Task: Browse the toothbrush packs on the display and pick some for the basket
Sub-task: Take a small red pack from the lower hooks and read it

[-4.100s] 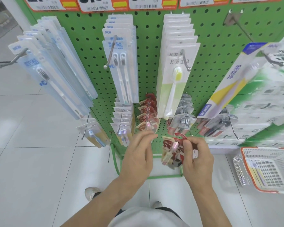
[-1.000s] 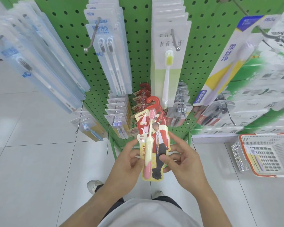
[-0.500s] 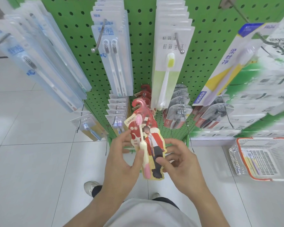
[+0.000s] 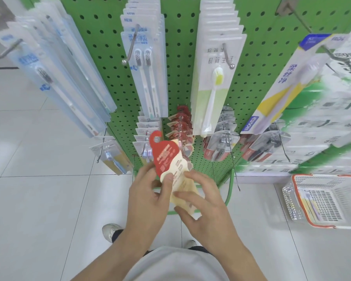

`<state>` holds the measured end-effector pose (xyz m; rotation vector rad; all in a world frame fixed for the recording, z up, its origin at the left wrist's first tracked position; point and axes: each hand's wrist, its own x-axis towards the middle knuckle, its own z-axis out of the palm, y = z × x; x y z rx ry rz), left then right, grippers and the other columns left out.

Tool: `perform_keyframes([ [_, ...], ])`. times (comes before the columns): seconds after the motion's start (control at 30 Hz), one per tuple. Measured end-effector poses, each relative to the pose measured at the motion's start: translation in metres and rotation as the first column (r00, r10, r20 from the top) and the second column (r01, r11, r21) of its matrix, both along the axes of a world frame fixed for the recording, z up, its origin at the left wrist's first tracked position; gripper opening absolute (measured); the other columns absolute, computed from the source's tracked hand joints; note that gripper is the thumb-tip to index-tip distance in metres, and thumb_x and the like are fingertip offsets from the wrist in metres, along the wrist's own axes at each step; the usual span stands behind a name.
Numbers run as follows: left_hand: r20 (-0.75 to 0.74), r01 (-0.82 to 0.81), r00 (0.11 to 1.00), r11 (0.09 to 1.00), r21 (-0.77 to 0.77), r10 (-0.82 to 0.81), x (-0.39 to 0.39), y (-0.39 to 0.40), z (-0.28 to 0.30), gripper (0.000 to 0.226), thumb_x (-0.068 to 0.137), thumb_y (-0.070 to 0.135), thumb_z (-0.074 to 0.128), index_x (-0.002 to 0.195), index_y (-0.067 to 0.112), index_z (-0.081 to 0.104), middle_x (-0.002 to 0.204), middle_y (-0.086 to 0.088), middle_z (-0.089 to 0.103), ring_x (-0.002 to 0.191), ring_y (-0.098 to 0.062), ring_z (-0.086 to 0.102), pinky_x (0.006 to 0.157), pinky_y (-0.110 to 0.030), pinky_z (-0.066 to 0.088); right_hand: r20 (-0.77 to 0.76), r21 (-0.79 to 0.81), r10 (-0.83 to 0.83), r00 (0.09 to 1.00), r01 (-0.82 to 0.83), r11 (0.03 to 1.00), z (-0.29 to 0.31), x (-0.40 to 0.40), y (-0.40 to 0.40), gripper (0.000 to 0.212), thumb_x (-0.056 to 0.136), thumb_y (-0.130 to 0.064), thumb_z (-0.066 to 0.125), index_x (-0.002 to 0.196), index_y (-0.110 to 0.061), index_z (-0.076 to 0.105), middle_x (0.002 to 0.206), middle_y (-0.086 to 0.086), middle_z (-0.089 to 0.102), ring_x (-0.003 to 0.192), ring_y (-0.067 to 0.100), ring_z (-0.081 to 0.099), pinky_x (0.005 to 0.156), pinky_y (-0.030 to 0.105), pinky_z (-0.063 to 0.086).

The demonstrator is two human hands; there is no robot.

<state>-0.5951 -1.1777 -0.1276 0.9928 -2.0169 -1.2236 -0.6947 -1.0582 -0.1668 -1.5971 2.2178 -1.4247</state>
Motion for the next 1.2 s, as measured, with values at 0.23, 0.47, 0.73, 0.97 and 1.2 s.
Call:
perform_keyframes([
  [0.23, -0.001, 0.222, 0.974, 0.958, 0.182, -0.226, 0.006, -0.008, 0.007, 0.041, 0.095, 0.014, 0.066, 0.117, 0.047, 0.055, 0.098, 0.025, 0.074, 0.076, -0.007, 0.075, 0.065, -0.032, 0.06, 0.274, 0.107, -0.039, 0.961, 0.01, 0.994, 0.013, -0.016, 0.001, 0.068, 0.098, -0.018, 0.067, 0.154, -0.042, 0.036, 0.157, -0.012, 0.03, 0.132, 0.003, 0.05, 0.094, 0.019, 0.053],
  [0.47, 0.111, 0.257, 0.958, 0.964, 0.064, -0.263, 0.004, -0.016, -0.007, 0.082, 0.098, 0.021, 0.064, 0.144, 0.068, 0.014, 0.106, 0.03, 0.067, 0.079, -0.009, 0.073, 0.067, -0.035, 0.06, 0.372, 0.186, -0.053, 0.927, -0.019, 0.982, 0.006, -0.024, -0.006, 0.074, 0.095, -0.019, 0.07, 0.15, -0.053, 0.034, 0.12, -0.021, 0.058, 0.091, 0.013, 0.061, 0.07, 0.028, 0.056],
  [0.73, 0.223, 0.321, 0.922, 0.947, 0.019, -0.317, 0.006, -0.024, -0.014, 0.078, 0.099, 0.031, 0.061, 0.137, 0.078, 0.011, 0.12, 0.016, 0.065, 0.081, -0.007, 0.069, 0.071, -0.031, 0.058, 0.455, 0.231, -0.064, 0.888, -0.048, 0.972, 0.008, -0.026, -0.006, 0.08, 0.091, -0.017, 0.075, 0.149, -0.054, 0.035, 0.119, -0.025, 0.059, 0.09, 0.012, 0.065, 0.071, 0.027, 0.057],
  [0.97, 0.098, 0.304, 0.936, 0.917, 0.26, -0.338, 0.008, -0.024, -0.011, 0.07, 0.095, 0.014, 0.068, 0.14, 0.058, 0.038, 0.098, 0.03, 0.065, 0.08, -0.015, 0.074, 0.067, -0.041, 0.062, 0.685, 0.133, -0.077, 0.725, -0.02, 0.991, 0.012, -0.03, -0.007, 0.078, 0.085, -0.006, 0.08, 0.139, -0.051, 0.047, 0.109, -0.022, 0.067, 0.075, 0.02, 0.068, 0.063, 0.024, 0.054],
  [1.2, 0.04, 0.209, 0.972, 0.931, 0.3, -0.231, 0.005, -0.034, -0.016, 0.058, 0.096, 0.008, 0.064, 0.122, 0.06, 0.059, 0.107, 0.017, 0.072, 0.087, -0.016, 0.074, 0.066, -0.038, 0.062, 0.798, 0.183, -0.099, 0.595, -0.082, 0.98, 0.003, -0.029, -0.006, 0.086, 0.079, 0.003, 0.082, 0.139, -0.047, 0.045, 0.12, -0.02, 0.07, 0.086, 0.021, 0.077, 0.077, 0.032, 0.06],
])
